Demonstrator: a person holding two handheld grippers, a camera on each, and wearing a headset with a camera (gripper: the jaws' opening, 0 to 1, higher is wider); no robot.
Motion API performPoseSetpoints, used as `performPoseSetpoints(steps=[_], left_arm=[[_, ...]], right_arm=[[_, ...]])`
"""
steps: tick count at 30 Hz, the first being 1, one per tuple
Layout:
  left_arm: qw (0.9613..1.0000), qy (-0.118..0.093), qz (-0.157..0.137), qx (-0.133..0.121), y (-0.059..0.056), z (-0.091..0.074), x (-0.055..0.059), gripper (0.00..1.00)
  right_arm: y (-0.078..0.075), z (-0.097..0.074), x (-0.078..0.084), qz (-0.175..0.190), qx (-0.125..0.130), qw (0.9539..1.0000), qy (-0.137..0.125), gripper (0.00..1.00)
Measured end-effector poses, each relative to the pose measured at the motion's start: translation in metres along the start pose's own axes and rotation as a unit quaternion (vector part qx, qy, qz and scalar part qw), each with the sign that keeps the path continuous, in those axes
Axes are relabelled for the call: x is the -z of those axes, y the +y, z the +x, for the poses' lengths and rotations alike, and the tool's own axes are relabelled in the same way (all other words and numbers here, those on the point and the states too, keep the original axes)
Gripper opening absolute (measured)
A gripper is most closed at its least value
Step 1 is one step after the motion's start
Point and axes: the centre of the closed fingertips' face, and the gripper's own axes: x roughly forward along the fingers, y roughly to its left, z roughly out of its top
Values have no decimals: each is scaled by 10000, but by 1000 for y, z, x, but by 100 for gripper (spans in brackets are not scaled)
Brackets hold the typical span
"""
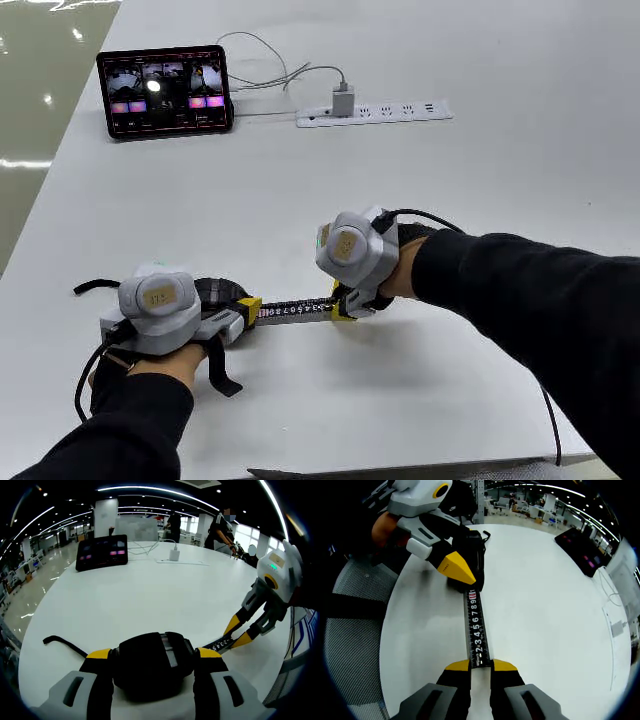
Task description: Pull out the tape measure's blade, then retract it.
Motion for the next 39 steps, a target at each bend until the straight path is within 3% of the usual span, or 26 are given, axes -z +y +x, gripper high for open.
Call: performPoseSetpoints(steps=[39], left_arm=[[10000,21,-18,33,-1,0,0,60]], right_arm=[[2,10,-16,64,-15,9999,-104,10]])
